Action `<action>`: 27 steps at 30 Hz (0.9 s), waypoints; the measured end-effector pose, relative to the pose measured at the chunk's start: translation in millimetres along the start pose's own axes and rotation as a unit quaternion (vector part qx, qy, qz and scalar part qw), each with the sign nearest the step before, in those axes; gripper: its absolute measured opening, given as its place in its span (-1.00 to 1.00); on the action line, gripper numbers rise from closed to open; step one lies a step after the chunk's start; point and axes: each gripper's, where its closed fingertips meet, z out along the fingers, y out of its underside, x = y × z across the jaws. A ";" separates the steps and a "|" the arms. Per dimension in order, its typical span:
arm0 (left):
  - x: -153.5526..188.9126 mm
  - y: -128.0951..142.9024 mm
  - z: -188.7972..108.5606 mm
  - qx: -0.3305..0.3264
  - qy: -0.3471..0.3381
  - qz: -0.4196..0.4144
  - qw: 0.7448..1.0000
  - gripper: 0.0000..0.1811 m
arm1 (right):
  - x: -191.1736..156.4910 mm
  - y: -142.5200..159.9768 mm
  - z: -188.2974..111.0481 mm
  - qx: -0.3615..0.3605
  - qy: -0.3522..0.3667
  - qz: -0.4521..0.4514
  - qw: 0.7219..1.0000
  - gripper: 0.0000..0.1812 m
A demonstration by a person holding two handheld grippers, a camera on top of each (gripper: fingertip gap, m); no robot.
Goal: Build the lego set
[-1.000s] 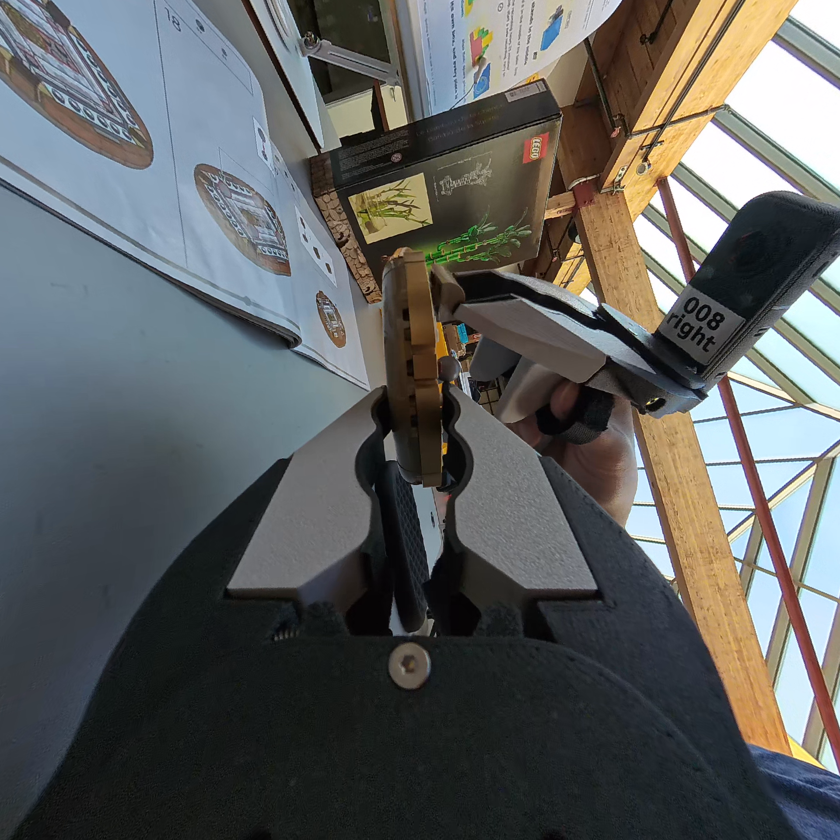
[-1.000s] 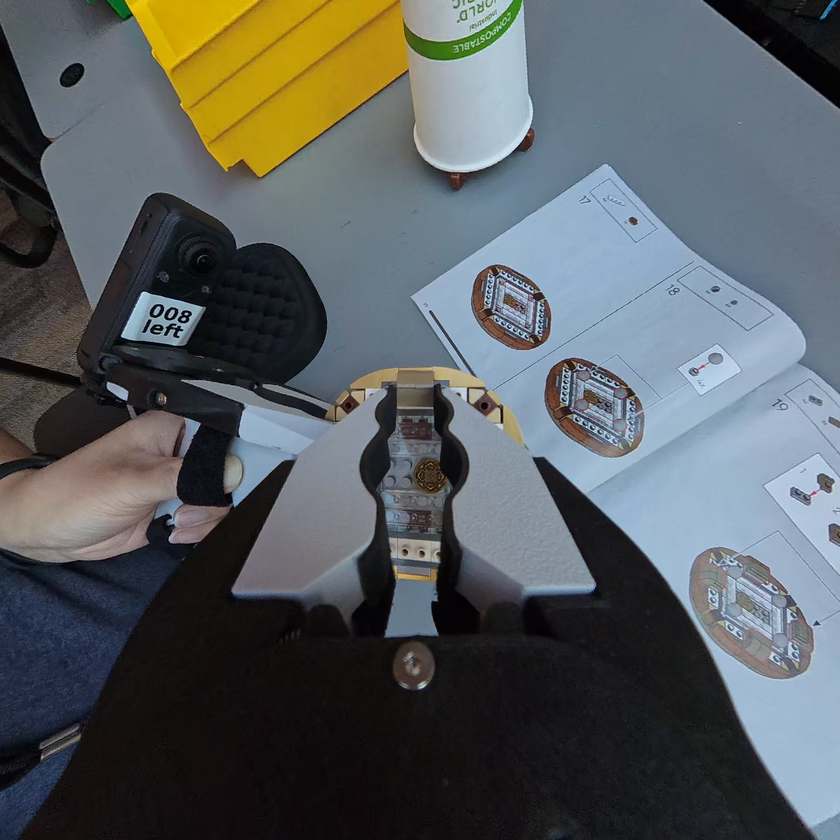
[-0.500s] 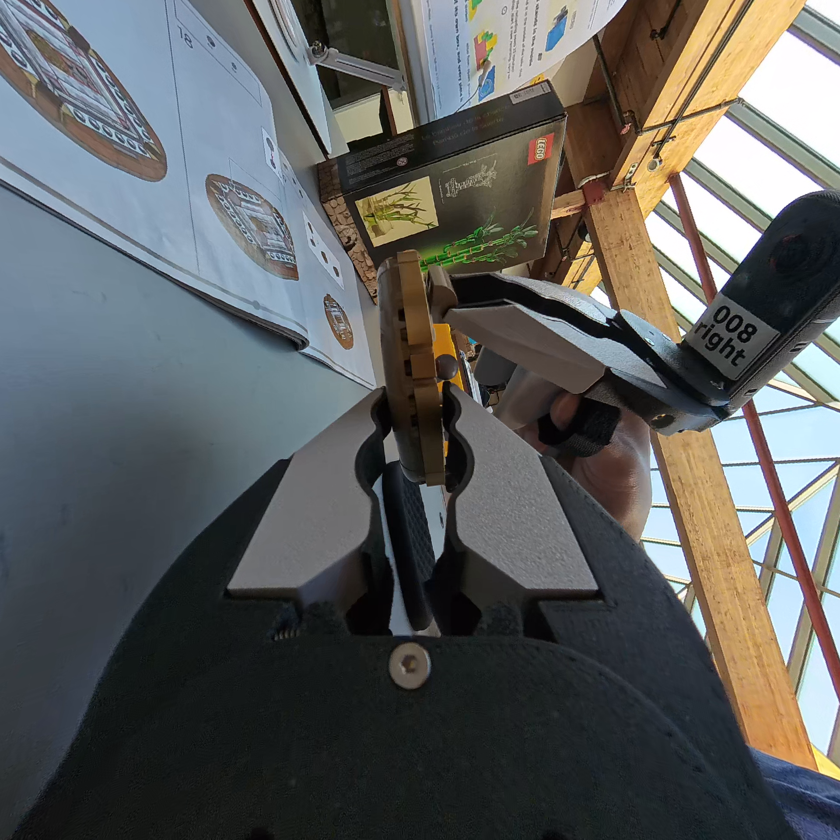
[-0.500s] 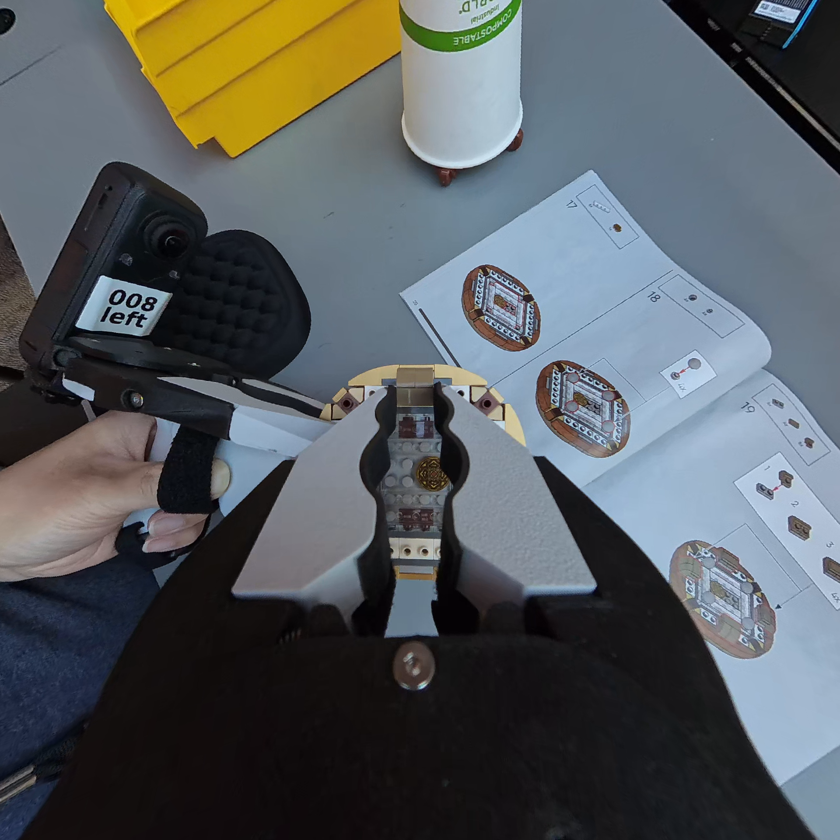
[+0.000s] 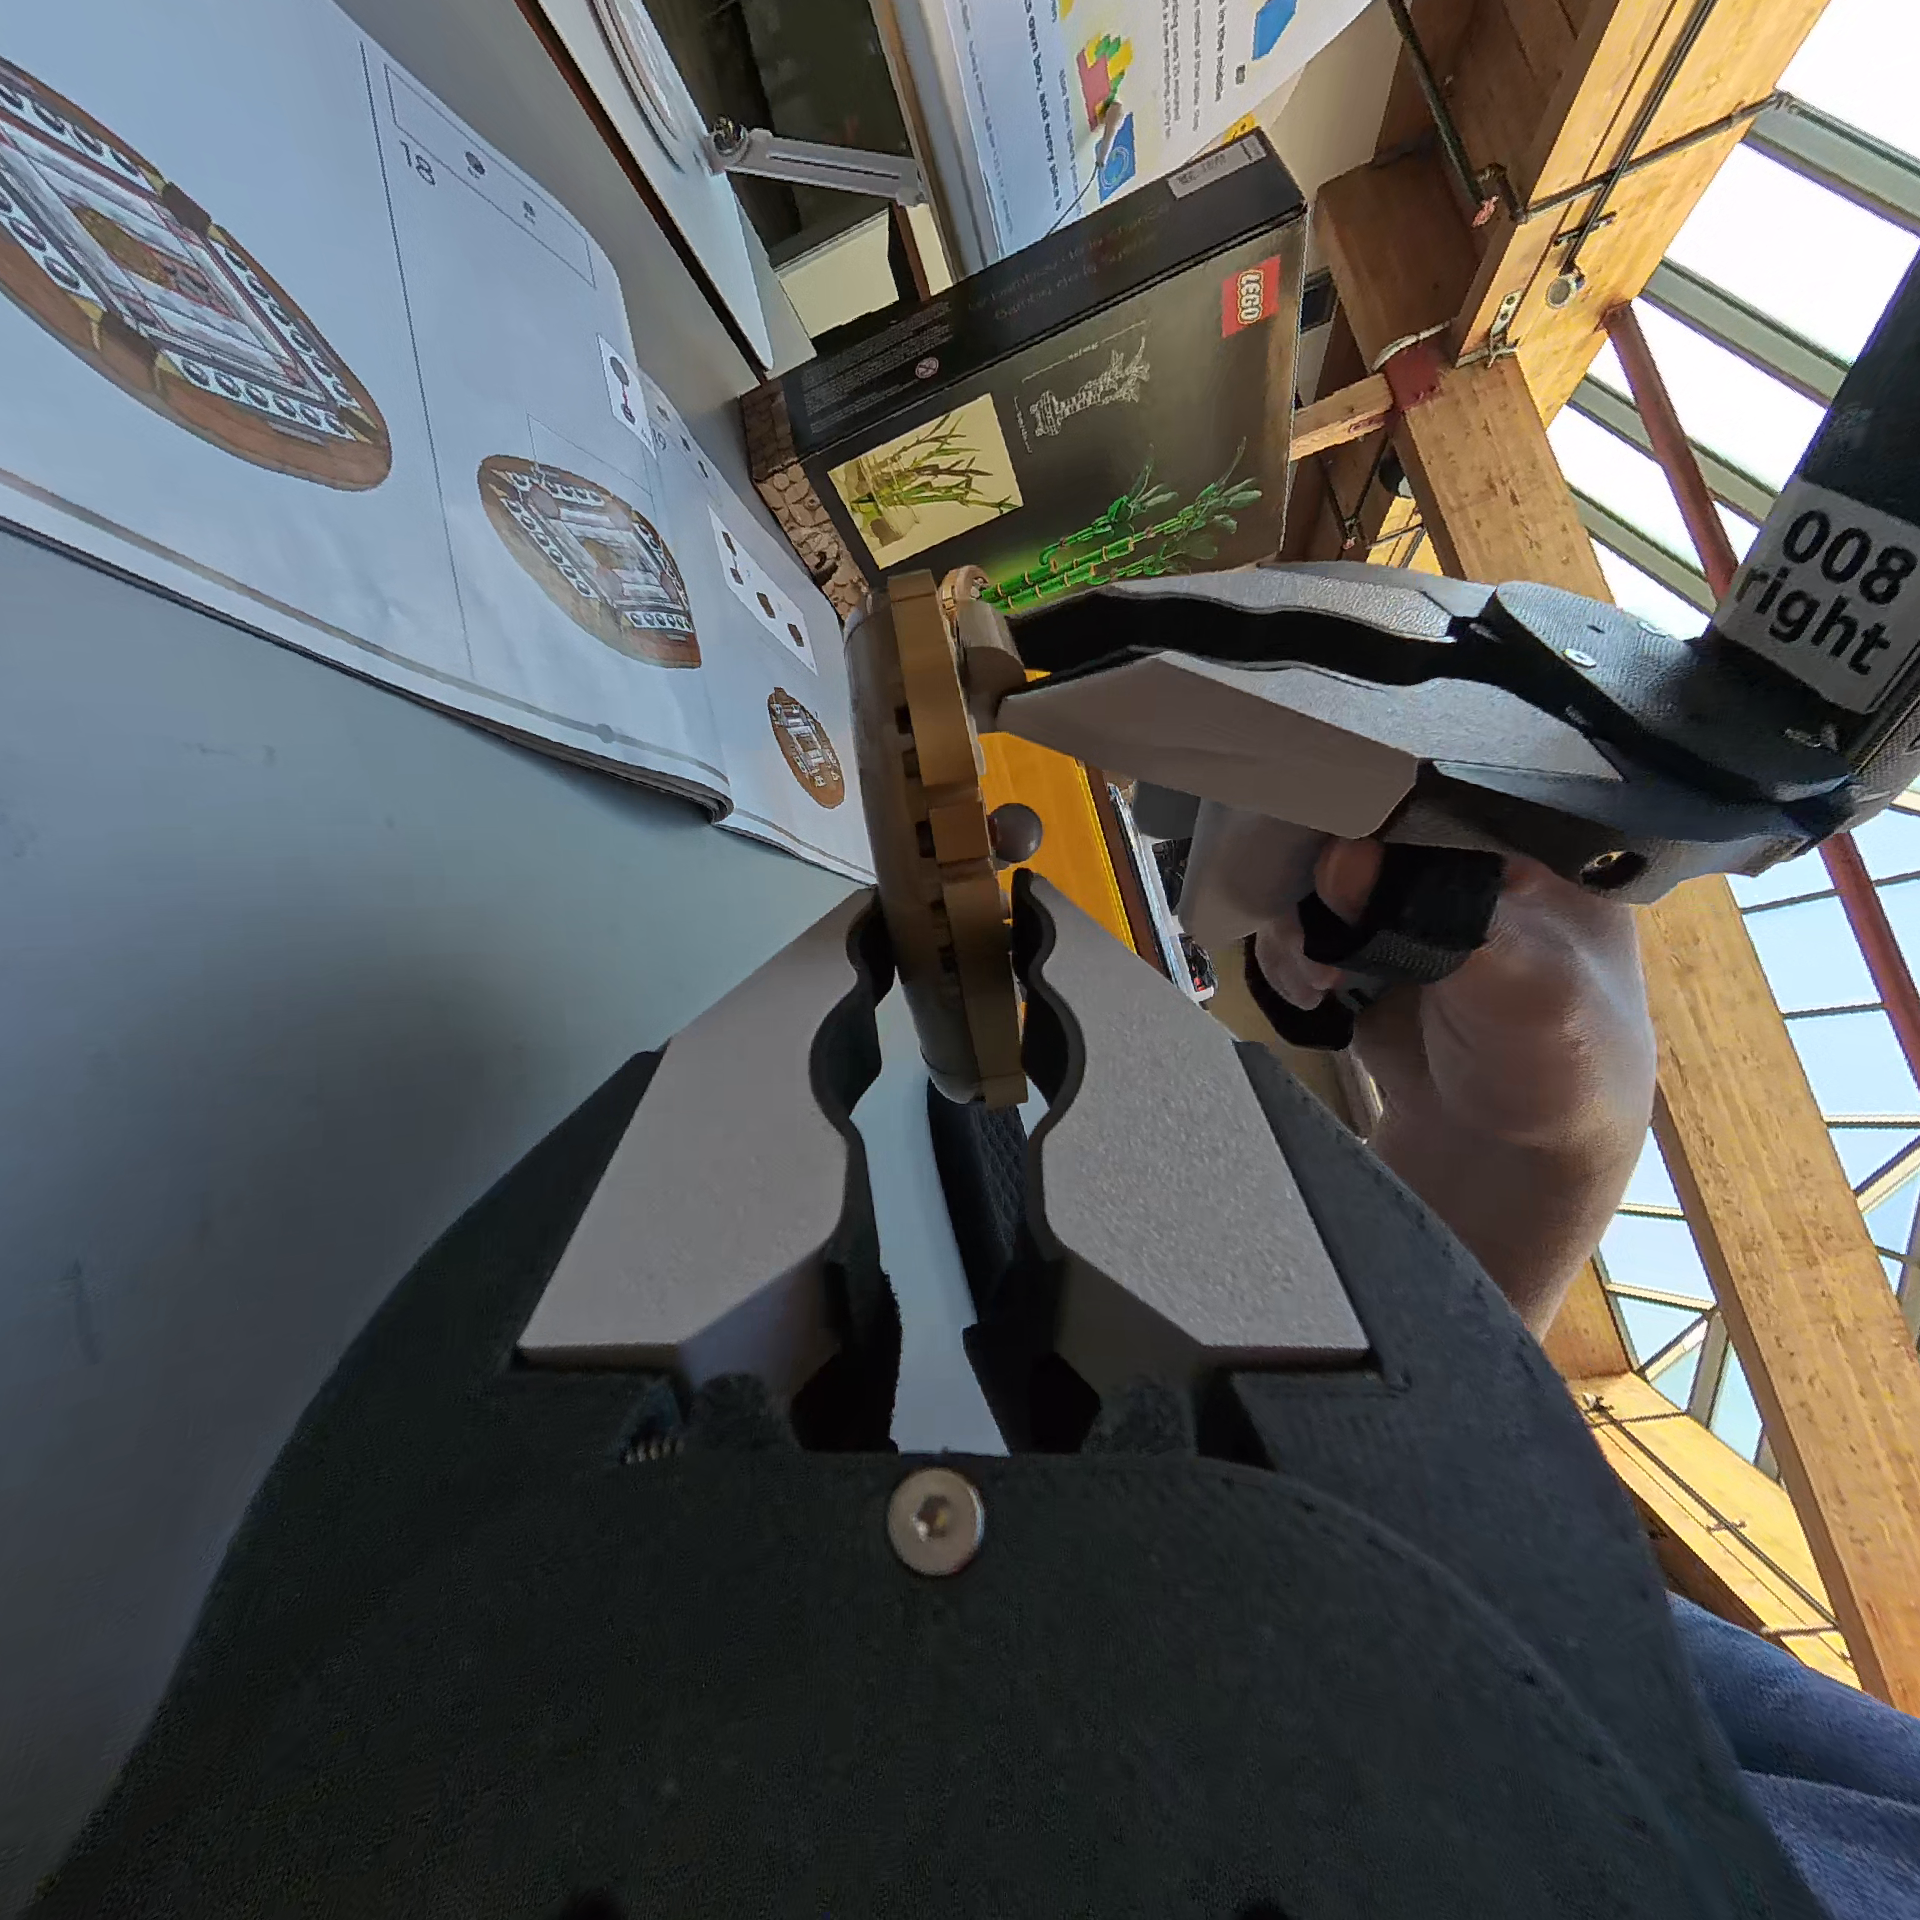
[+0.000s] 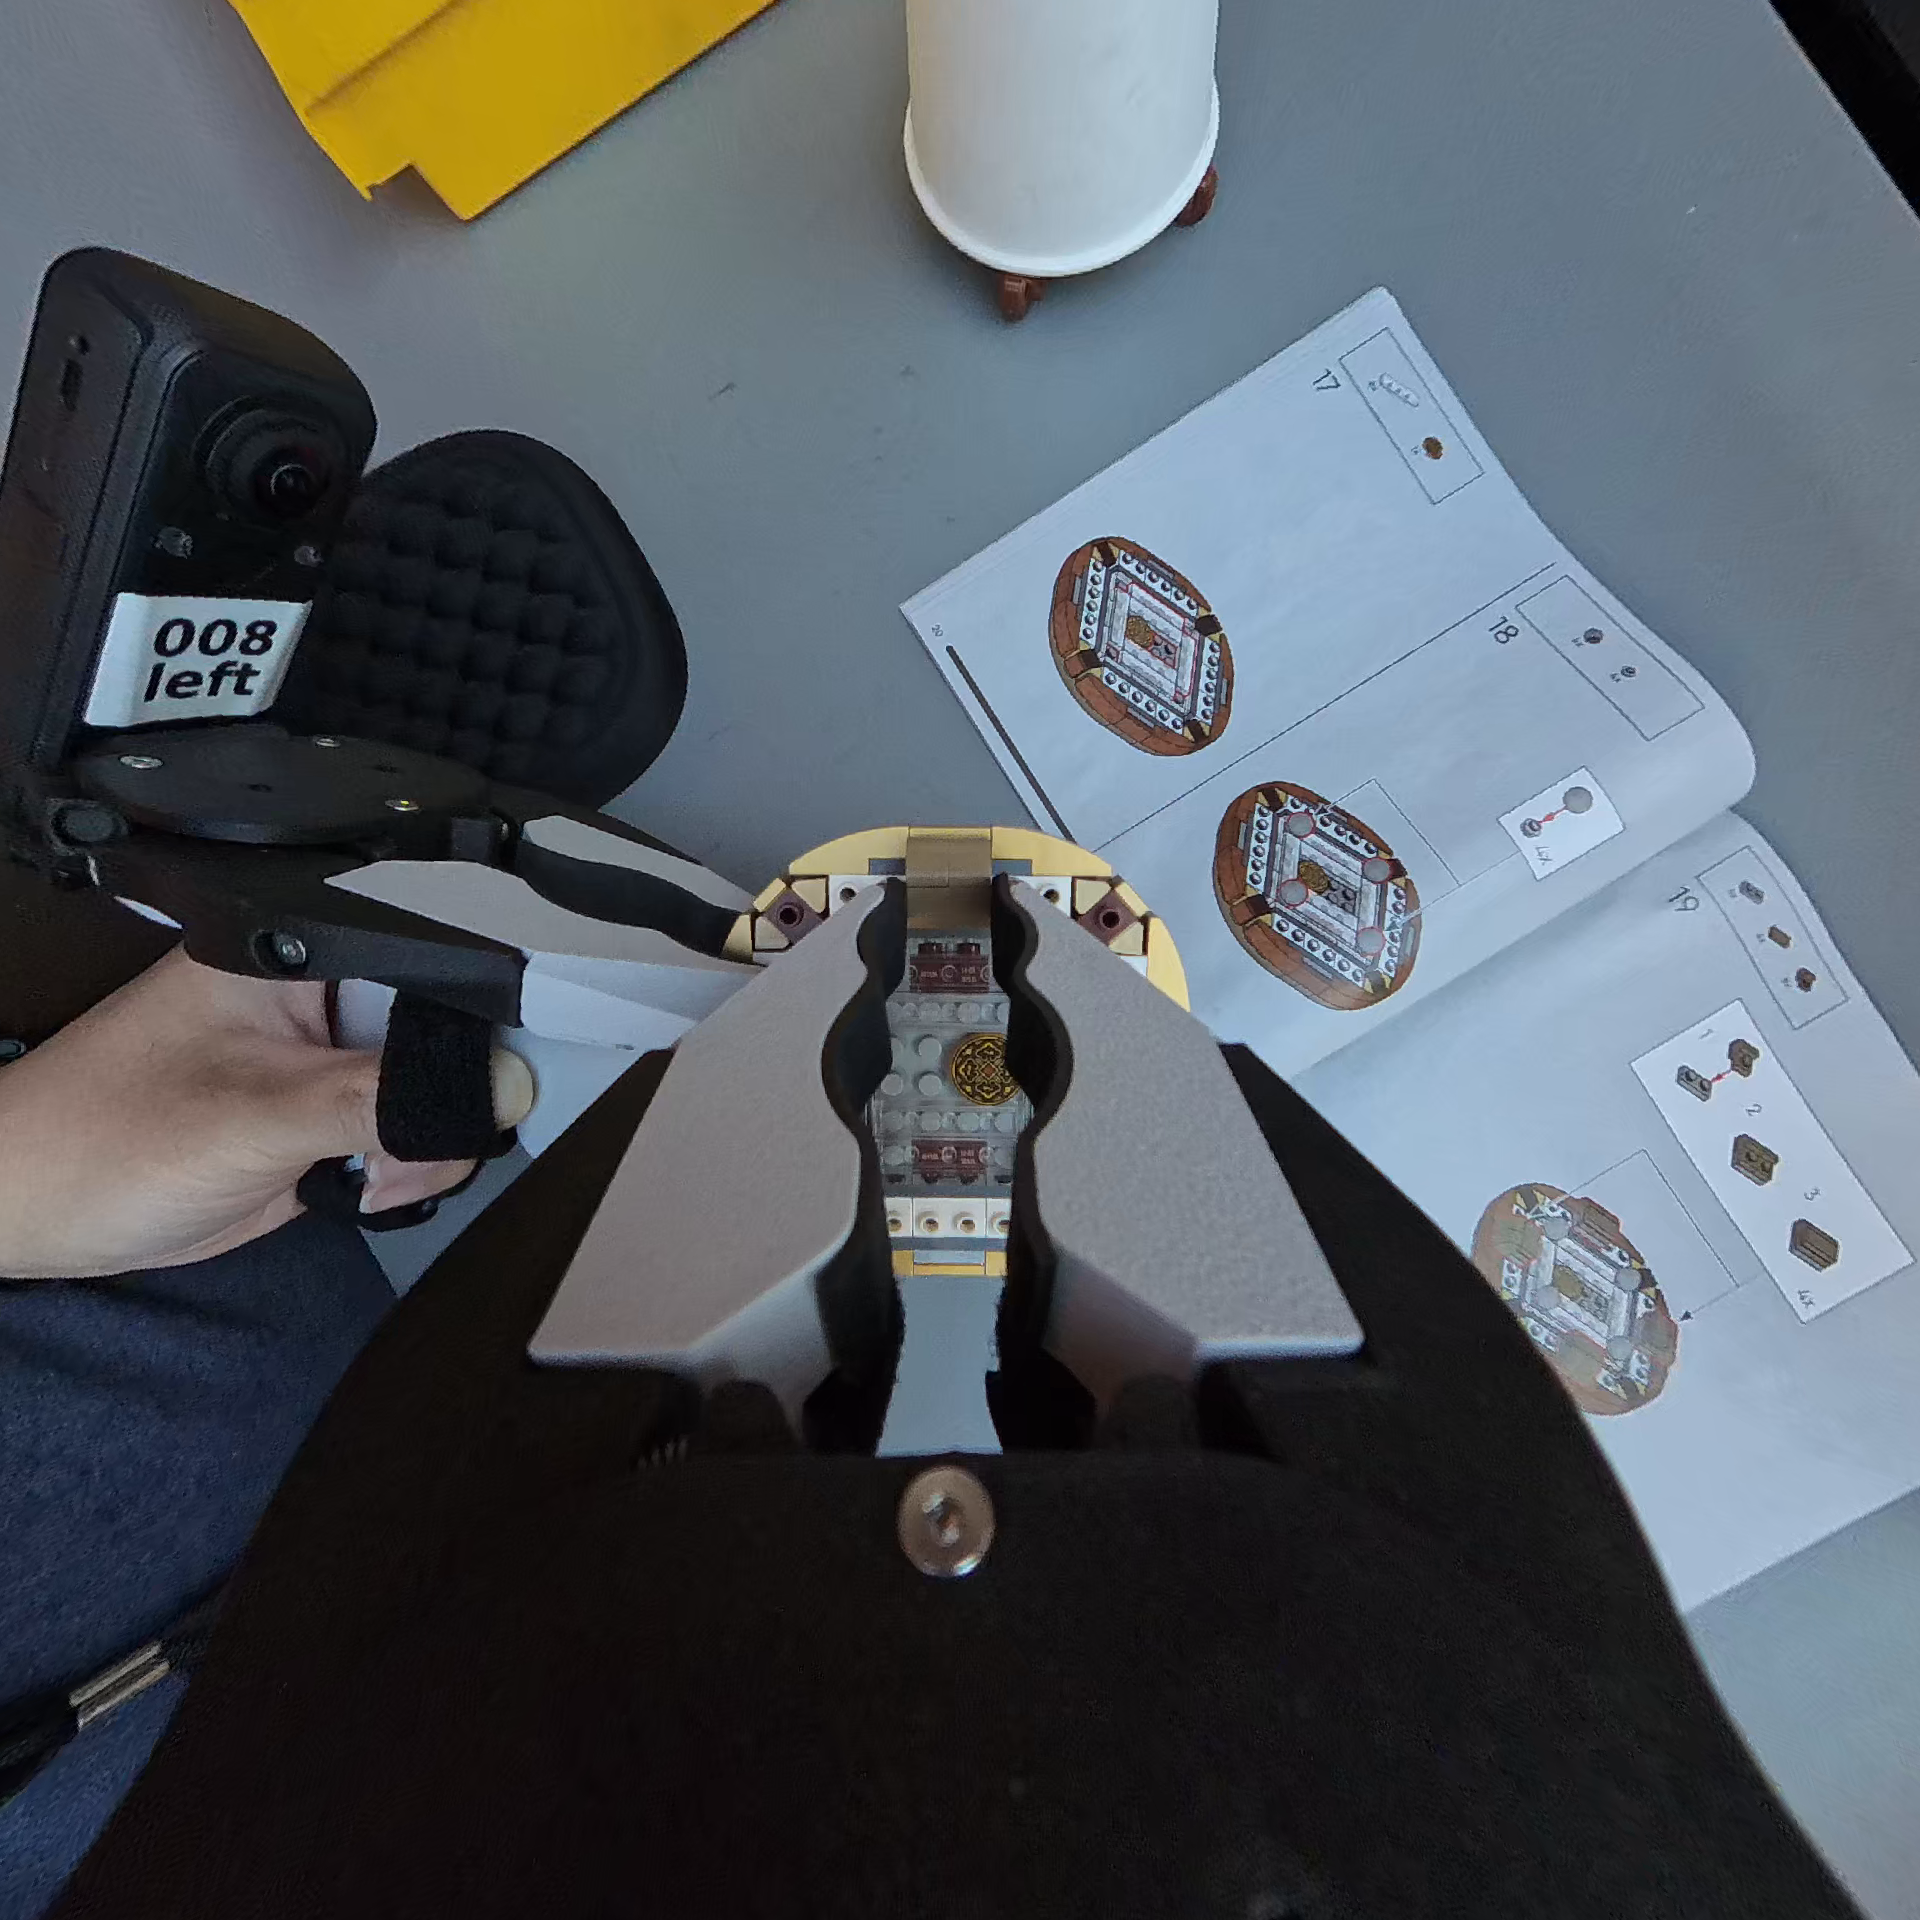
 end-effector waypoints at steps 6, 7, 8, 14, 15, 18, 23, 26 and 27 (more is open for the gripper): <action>2.3 -3.9 0.3 0.004 0.020 -0.034 0.999 -0.78 | 0.0 -5.3 0.5 -0.004 -0.001 -0.007 1.000 -0.82; 2.7 -4.1 0.4 0.003 0.024 -0.043 0.999 -0.78 | 0.3 -5.4 0.4 0.001 -0.003 -0.005 1.000 -0.82; 2.5 -3.6 0.7 0.001 0.025 -0.048 0.999 -0.78 | 0.5 -5.0 0.4 0.004 -0.003 -0.002 1.000 -0.82; 2.3 -2.8 1.4 -0.002 0.023 -0.049 0.999 -0.78 | 1.4 -1.7 1.4 0.016 -0.004 -0.003 1.000 -0.82; 1.6 -3.7 0.9 0.001 0.022 -0.048 0.999 -0.78 | 1.8 -1.1 2.1 0.018 -0.004 -0.003 1.000 -0.82; 0.2 -5.4 1.0 -0.002 0.023 -0.055 0.998 -0.78 | 2.7 -1.9 4.7 0.026 -0.007 -0.002 1.000 -0.82; 1.9 -9.8 -2.0 0.003 0.019 -0.038 0.999 -0.78 | 0.2 -7.9 3.5 0.036 -0.014 -0.004 0.999 -0.82; 3.5 -10.3 -5.9 0.010 0.019 -0.041 0.999 -0.78 | -4.1 -9.9 2.7 0.040 -0.016 -0.010 0.999 -0.82; 3.7 -10.1 -7.3 0.012 0.018 -0.041 0.999 -0.78 | -5.7 -10.0 2.9 0.040 -0.016 -0.013 0.999 -0.82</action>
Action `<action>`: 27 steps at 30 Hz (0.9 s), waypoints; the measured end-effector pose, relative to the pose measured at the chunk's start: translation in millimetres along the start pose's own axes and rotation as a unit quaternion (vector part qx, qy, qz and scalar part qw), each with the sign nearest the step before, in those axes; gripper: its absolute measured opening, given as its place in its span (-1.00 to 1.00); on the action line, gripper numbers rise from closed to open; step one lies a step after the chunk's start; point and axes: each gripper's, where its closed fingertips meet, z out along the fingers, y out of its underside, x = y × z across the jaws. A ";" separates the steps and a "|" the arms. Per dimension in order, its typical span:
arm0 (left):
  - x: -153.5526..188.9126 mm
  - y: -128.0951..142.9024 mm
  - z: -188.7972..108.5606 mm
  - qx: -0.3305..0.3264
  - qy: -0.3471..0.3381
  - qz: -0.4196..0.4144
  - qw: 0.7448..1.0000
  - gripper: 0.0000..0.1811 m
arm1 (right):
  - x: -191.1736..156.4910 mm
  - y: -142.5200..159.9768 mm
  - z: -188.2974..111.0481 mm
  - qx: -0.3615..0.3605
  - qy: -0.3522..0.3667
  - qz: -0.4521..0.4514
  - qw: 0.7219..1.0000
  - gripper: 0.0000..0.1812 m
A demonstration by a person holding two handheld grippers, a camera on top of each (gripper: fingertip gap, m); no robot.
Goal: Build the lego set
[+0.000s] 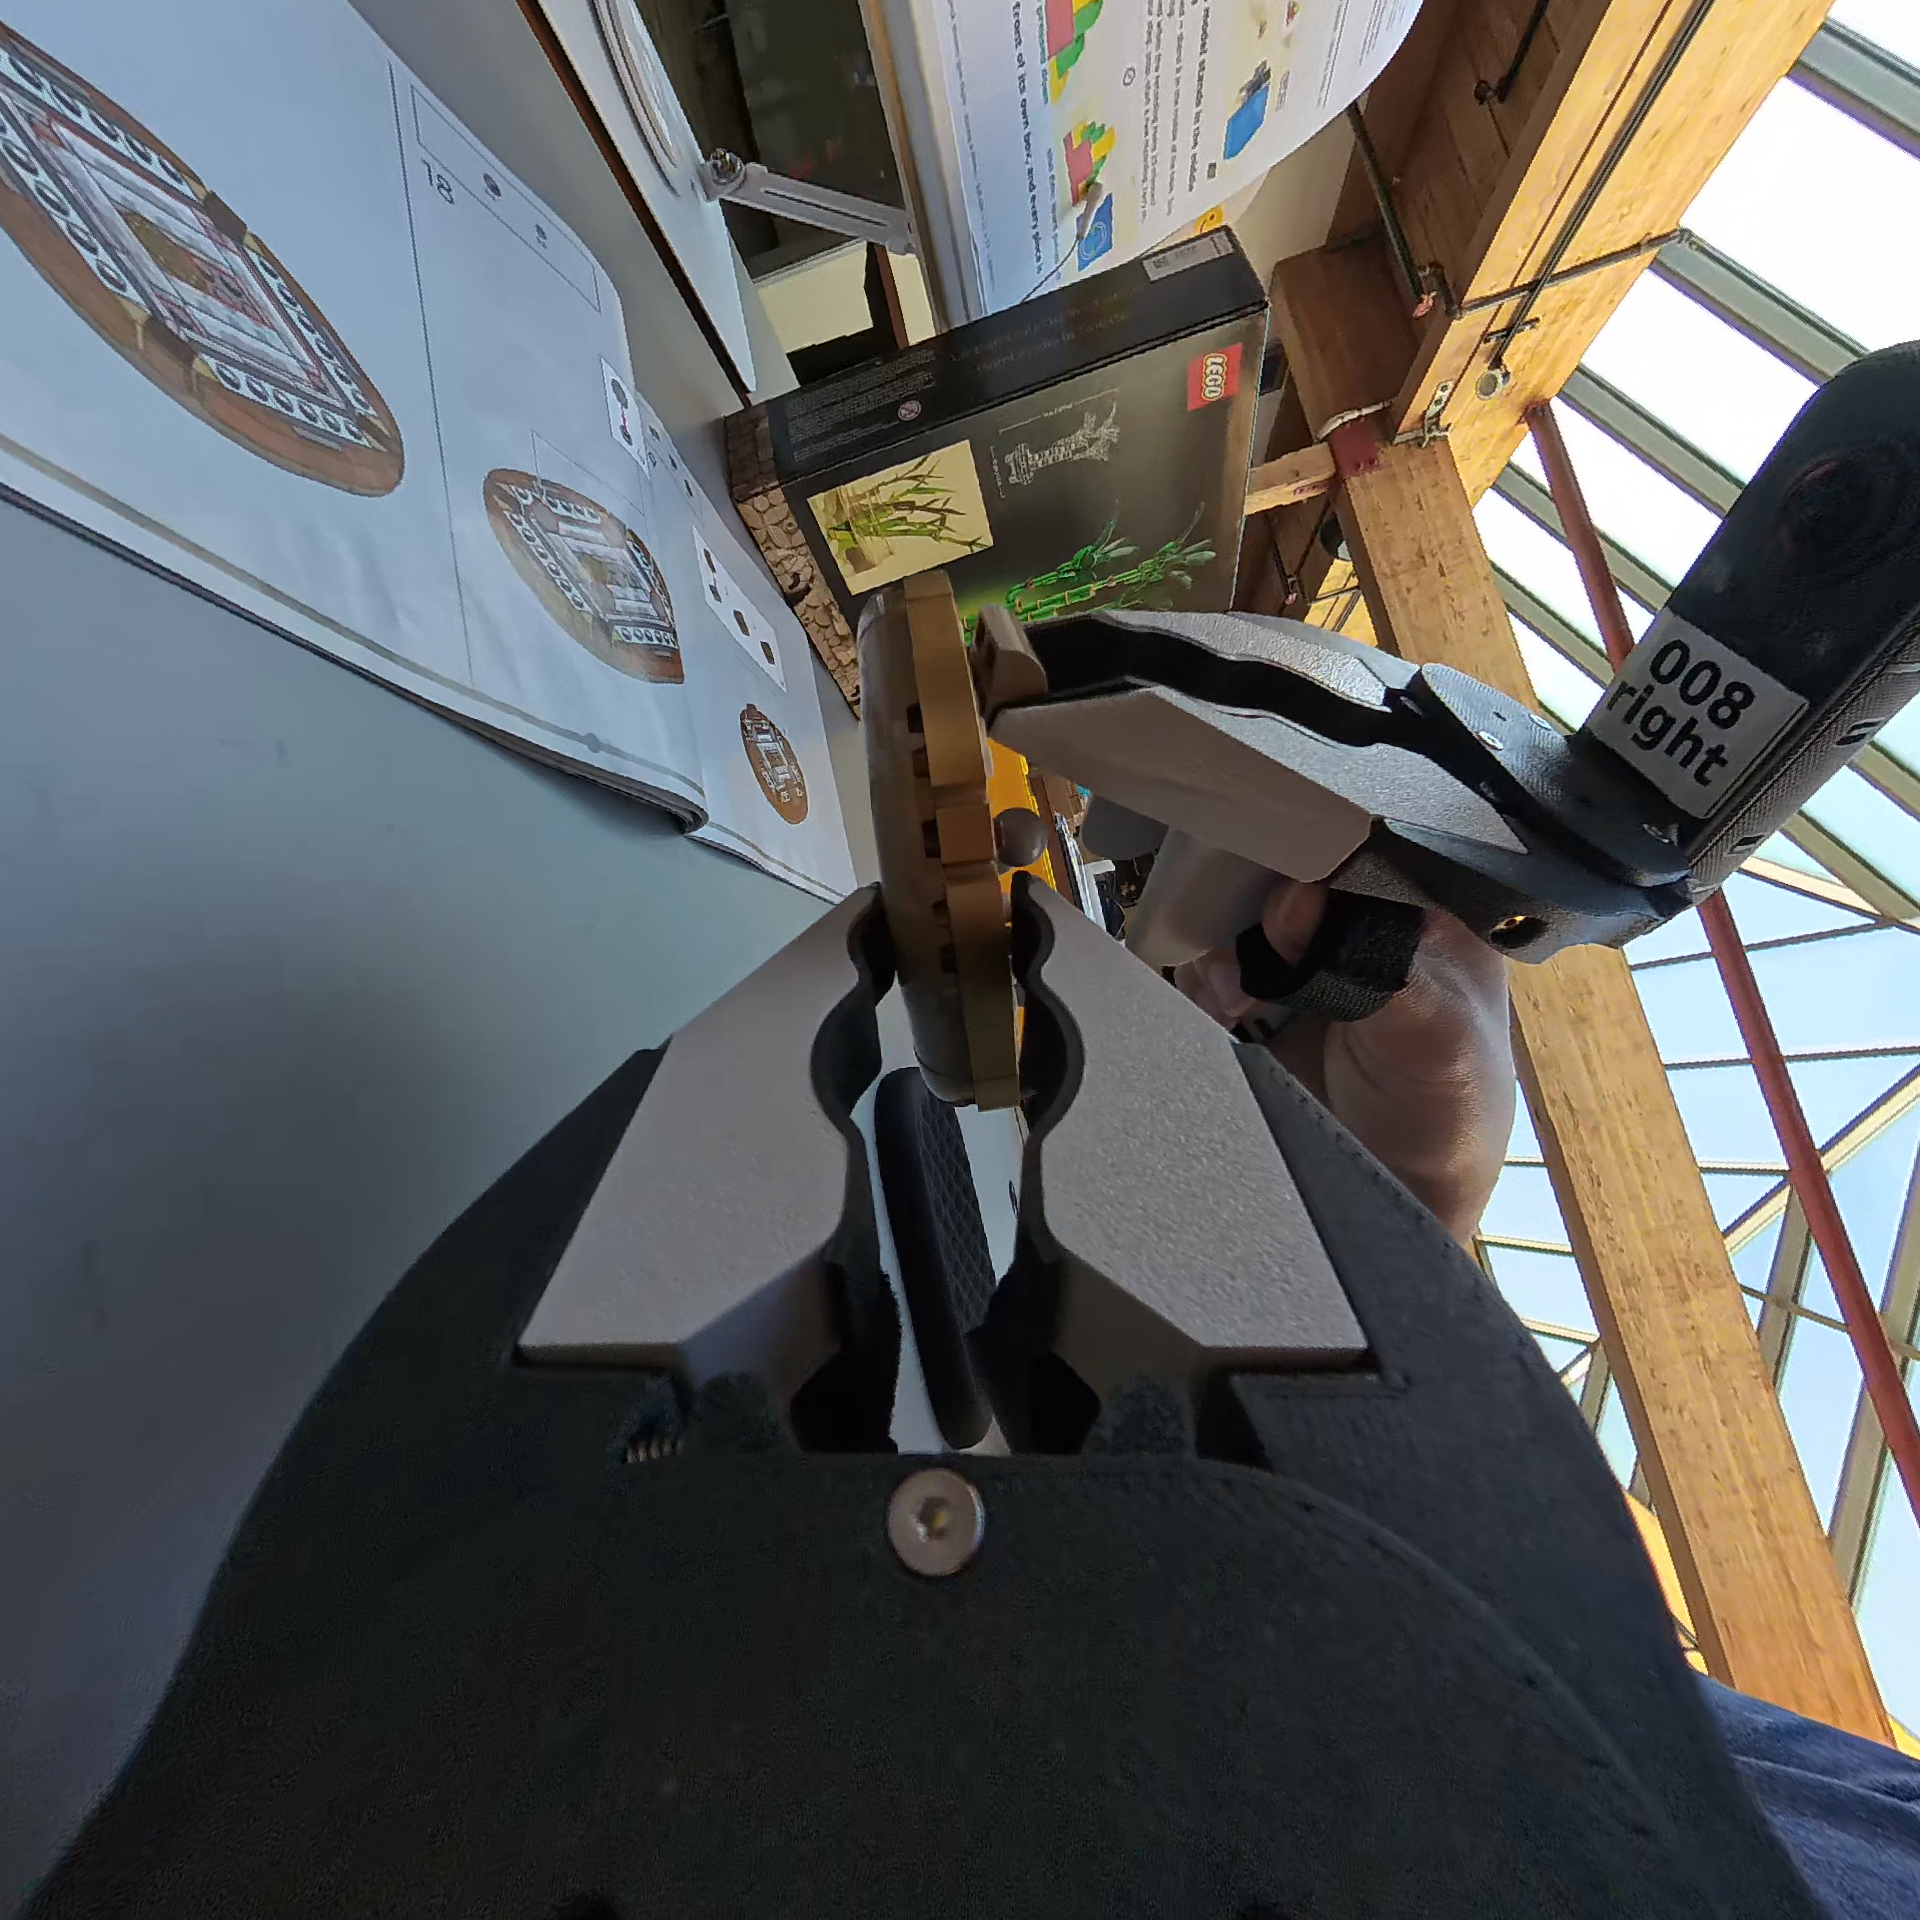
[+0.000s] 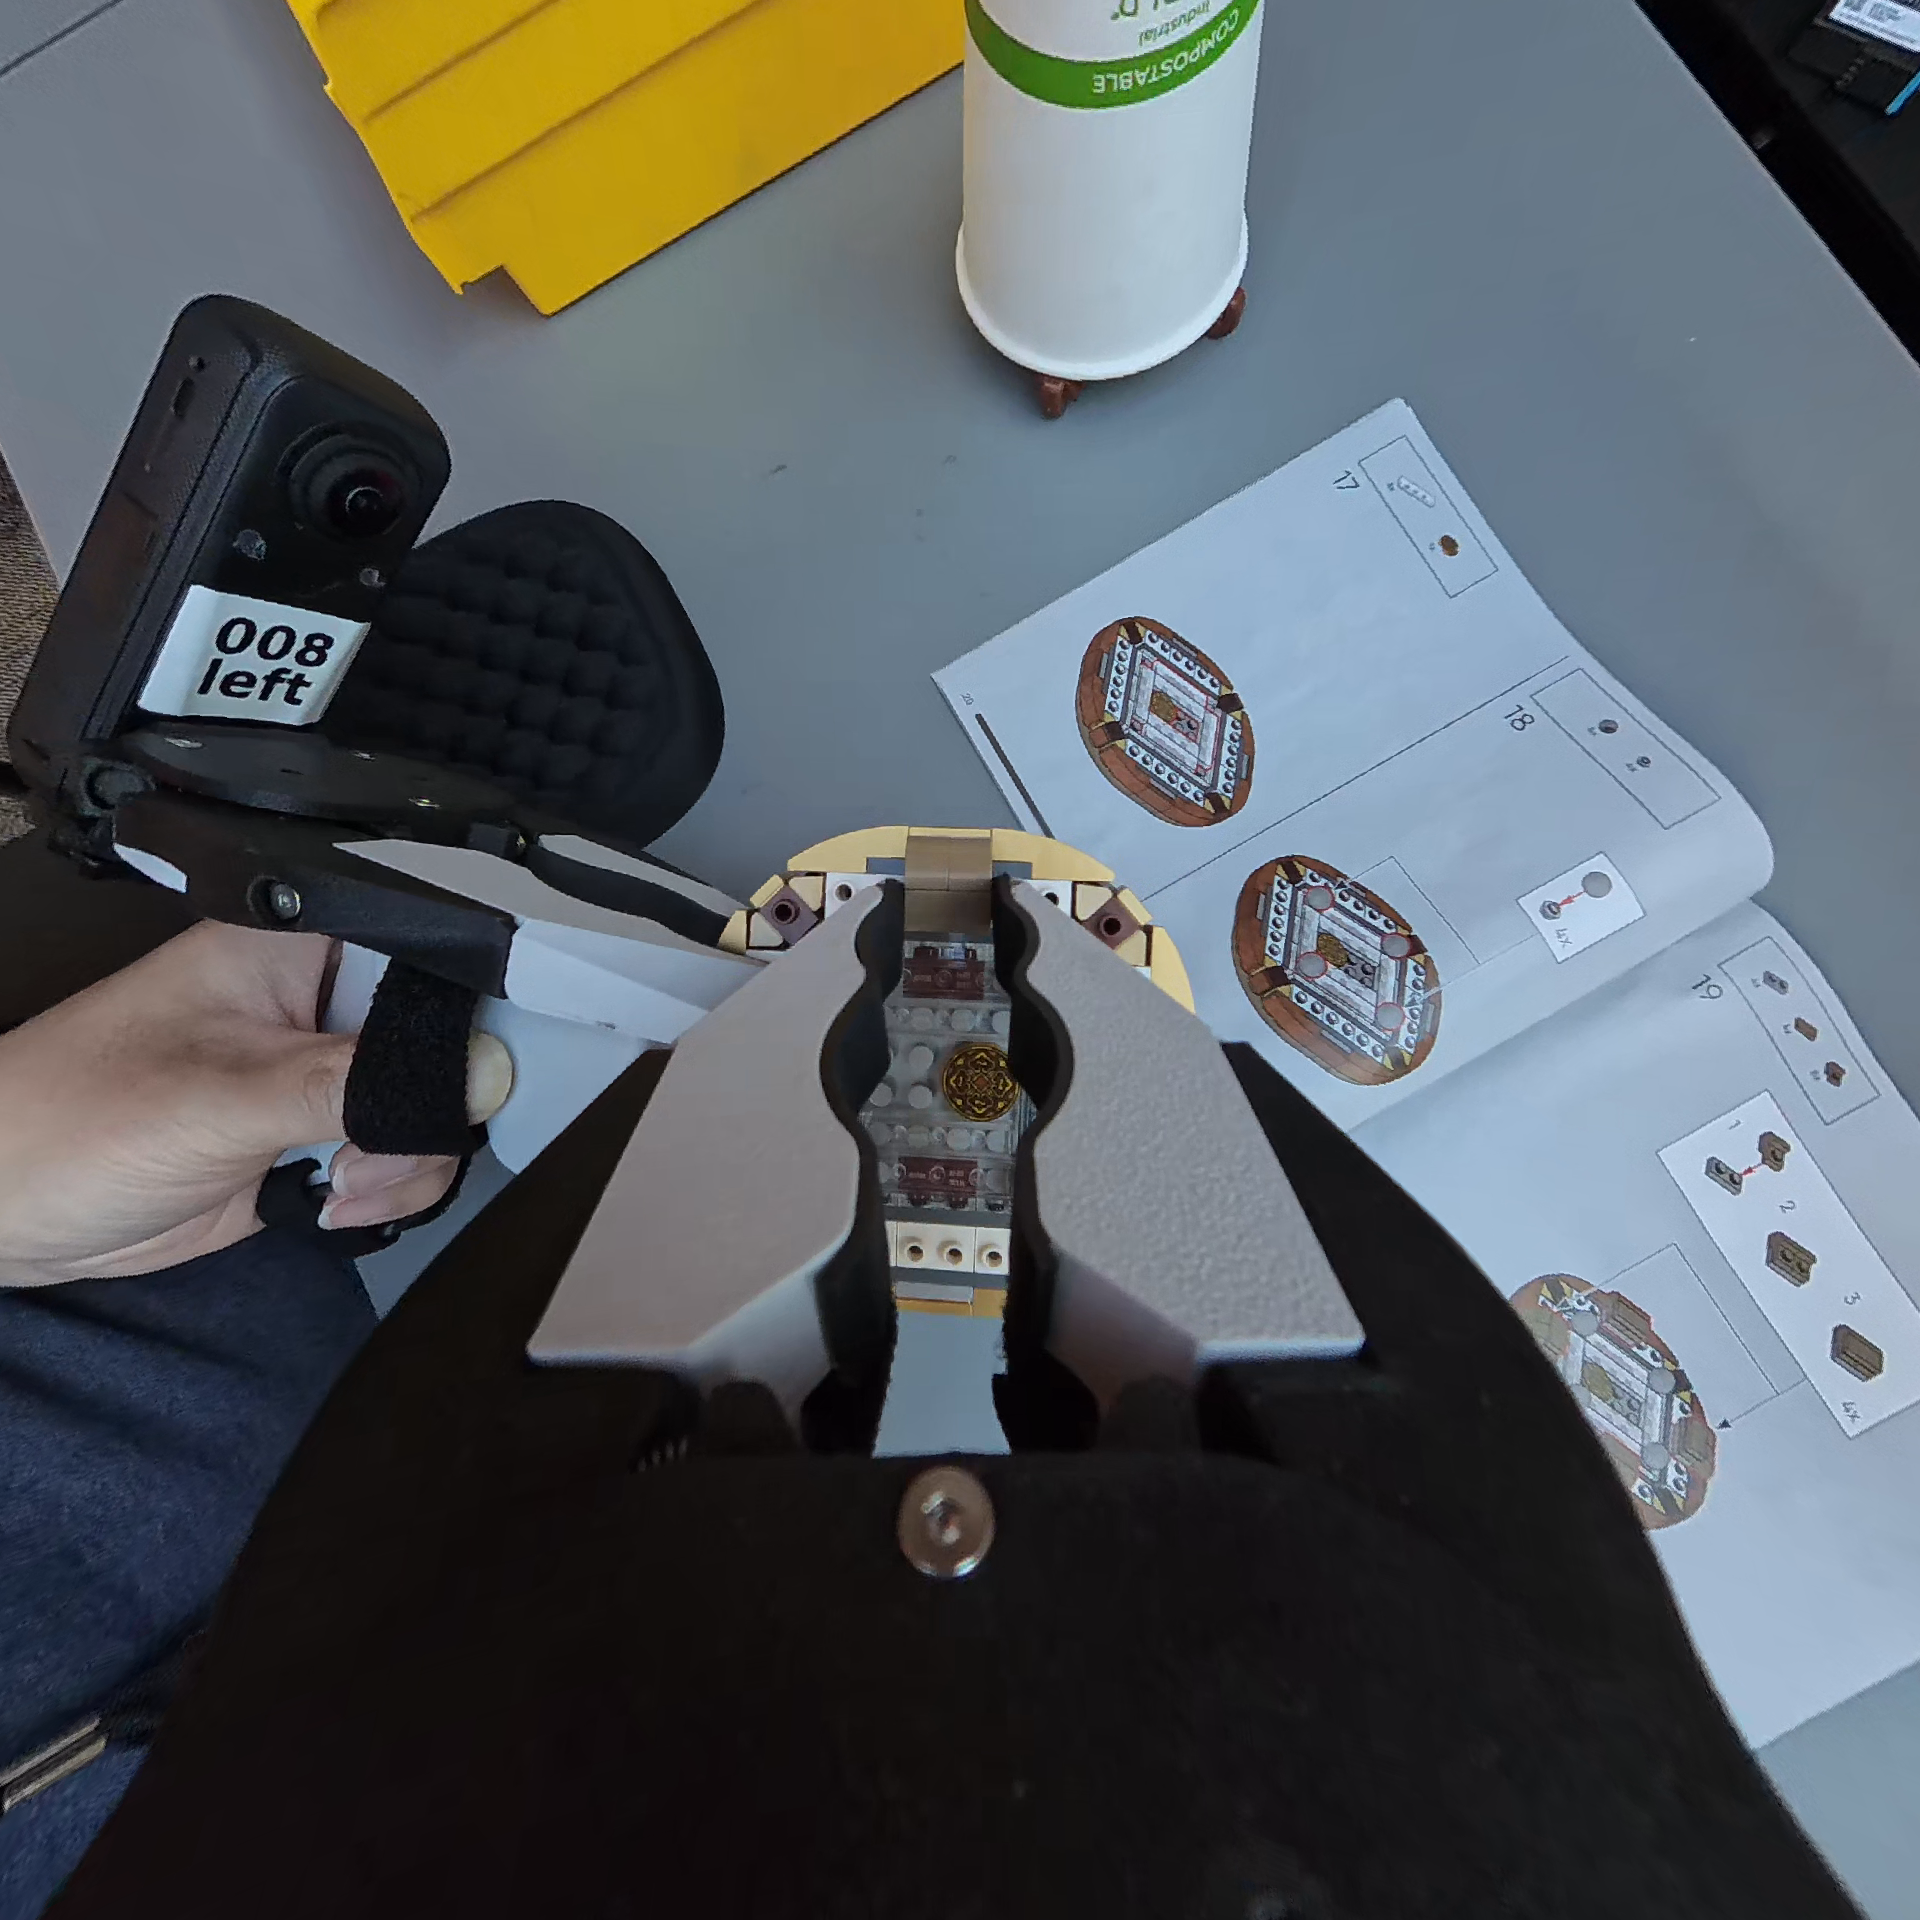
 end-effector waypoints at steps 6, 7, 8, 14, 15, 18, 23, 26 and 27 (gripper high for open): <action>-4.1 -9.8 -20.1 0.031 -0.008 -0.007 0.999 -0.78 | -17.3 -11.3 12.7 -0.005 -0.029 -0.019 0.999 -0.82; -6.0 -16.8 -25.8 0.041 -0.009 -0.013 0.999 -0.78 | -20.7 -17.2 18.7 -0.012 -0.034 -0.031 0.999 -0.82; -7.9 -25.1 -31.7 0.052 -0.012 -0.018 0.998 -0.78 | -24.4 -24.9 25.5 -0.018 -0.038 -0.041 0.998 -0.82; -7.8 -77.7 -62.3 0.100 -0.041 0.008 0.994 -0.78 | -40.6 -79.6 51.2 -0.019 -0.049 -0.091 0.994 -0.82; -6.8 -81.1 -64.6 0.100 -0.042 0.011 0.994 -0.78 | -42.1 -83.8 51.8 -0.018 -0.051 -0.091 0.994 -0.82; -6.2 -80.7 -66.4 0.102 -0.042 0.012 0.994 -0.78 | -44.2 -84.8 51.5 -0.010 -0.052 -0.091 0.994 -0.82; -10.0 -64.5 -56.2 0.088 -0.031 -0.010 0.996 -0.78 | -37.7 -66.7 47.9 0.004 -0.039 -0.075 0.996 -0.82; -7.8 -54.4 -49.0 0.075 -0.028 -0.009 0.997 -0.78 | -33.5 -57.4 40.1 0.022 -0.032 -0.066 0.997 -0.82; -6.4 -51.1 -46.3 0.070 -0.025 -0.008 0.997 -0.78 | -31.9 -54.3 36.9 0.027 -0.029 -0.063 0.997 -0.82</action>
